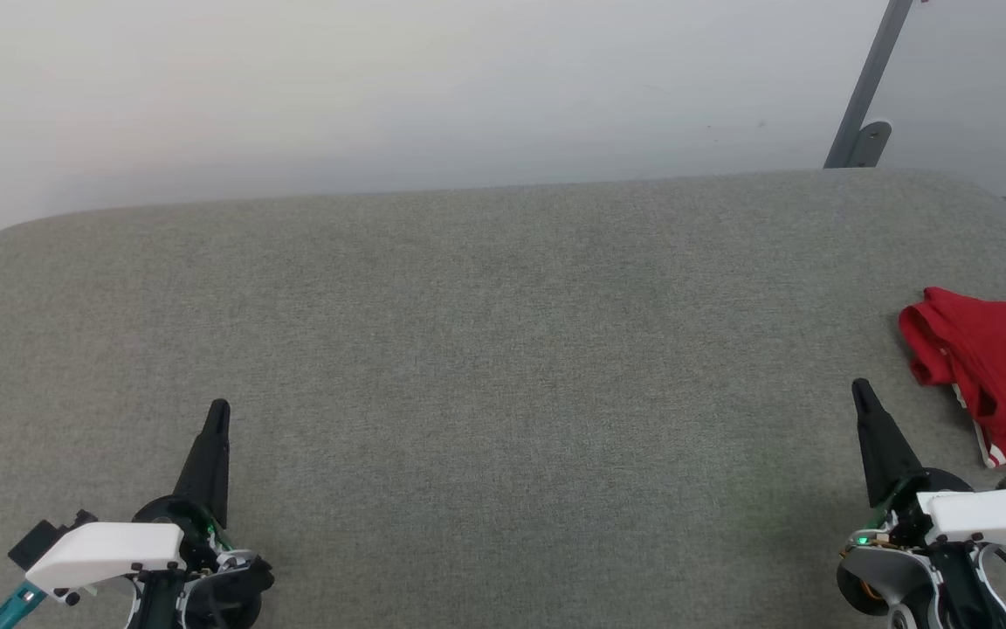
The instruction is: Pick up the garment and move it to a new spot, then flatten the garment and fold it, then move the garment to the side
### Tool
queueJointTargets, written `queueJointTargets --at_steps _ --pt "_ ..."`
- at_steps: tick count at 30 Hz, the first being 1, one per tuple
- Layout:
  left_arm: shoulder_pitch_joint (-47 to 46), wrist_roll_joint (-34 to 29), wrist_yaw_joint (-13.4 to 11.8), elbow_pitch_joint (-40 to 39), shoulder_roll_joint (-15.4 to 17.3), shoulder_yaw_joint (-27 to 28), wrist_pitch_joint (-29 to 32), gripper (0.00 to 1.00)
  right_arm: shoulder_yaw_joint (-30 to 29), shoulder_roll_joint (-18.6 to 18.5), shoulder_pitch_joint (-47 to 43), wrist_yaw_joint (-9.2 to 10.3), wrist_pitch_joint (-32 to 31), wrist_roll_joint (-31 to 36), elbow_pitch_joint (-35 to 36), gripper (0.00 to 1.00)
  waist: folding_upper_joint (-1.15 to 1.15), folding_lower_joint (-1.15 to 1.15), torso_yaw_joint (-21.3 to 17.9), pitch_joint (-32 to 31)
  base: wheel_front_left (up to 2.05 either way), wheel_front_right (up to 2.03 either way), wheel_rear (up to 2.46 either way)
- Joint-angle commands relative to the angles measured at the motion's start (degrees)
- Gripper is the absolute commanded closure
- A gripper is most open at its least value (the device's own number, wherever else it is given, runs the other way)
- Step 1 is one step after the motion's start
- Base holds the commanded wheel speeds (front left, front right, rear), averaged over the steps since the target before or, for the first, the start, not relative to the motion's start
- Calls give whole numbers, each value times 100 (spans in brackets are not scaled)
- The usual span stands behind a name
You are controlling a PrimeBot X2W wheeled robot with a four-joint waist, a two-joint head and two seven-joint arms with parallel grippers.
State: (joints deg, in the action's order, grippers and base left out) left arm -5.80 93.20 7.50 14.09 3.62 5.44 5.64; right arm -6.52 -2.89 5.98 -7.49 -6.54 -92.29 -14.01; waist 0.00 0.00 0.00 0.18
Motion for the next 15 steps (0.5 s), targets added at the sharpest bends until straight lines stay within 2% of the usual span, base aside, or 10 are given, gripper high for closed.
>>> queueJointTargets --at_steps 1,15 --pt "-77 8 -2 -1 -6 18 33 100 -6 11 51 0 -8 -20 -14 100 0 0 0 0 0 0 0" --pt "-75 -15 -2 0 -21 36 45 100 -5 11 50 0 -7 -21 -14 100 0 0 0 0 0 0 0"
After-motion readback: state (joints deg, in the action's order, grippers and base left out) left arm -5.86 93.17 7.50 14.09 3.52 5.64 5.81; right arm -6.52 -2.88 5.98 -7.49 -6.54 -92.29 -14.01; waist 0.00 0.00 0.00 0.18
